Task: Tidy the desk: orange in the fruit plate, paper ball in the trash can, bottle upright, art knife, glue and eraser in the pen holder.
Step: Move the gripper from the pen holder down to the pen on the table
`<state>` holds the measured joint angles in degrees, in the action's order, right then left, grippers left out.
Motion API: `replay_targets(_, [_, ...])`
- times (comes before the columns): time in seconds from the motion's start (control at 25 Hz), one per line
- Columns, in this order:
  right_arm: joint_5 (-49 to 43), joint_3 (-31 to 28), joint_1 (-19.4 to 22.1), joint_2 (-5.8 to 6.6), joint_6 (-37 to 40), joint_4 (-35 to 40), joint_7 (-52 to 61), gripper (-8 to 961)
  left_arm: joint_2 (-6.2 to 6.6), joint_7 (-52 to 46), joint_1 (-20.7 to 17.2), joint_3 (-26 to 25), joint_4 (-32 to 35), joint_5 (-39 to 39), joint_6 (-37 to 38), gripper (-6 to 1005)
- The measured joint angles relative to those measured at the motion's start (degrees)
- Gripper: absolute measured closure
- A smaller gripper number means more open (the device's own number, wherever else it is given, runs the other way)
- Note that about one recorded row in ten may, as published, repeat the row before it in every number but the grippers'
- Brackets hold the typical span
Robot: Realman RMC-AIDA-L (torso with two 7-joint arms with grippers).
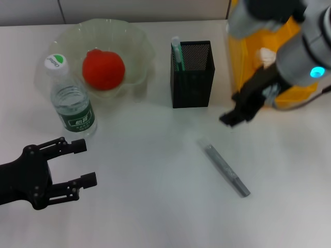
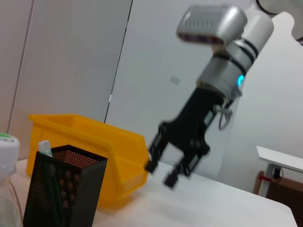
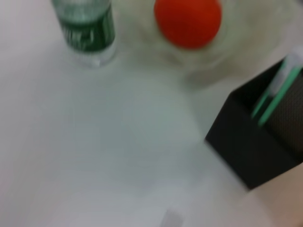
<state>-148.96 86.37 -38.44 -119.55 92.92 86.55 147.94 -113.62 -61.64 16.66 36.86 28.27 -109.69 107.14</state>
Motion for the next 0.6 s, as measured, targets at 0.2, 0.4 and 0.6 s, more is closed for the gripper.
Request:
replay_targets(0.2, [-0.2,6.7,0.2,-0.11,-4.3,-4.8,3.3,407,0.11,0.0,0.3,0.0,0.0,0.0,0.0,200])
replay_targets(0.4, [-0.1,12.0,0.0,-0.14,-9.2,-9.5,5.2,409,0.15,0.0,0.3,0.0,0.0,0.0,0.0,200])
replay_targets(0.6, [0.0,14.9,0.4,-0.26,-13.2,-12.1,5.6,410,0.17,-0.2,0.3,-0.1,0.0,0.0,-0.1,200])
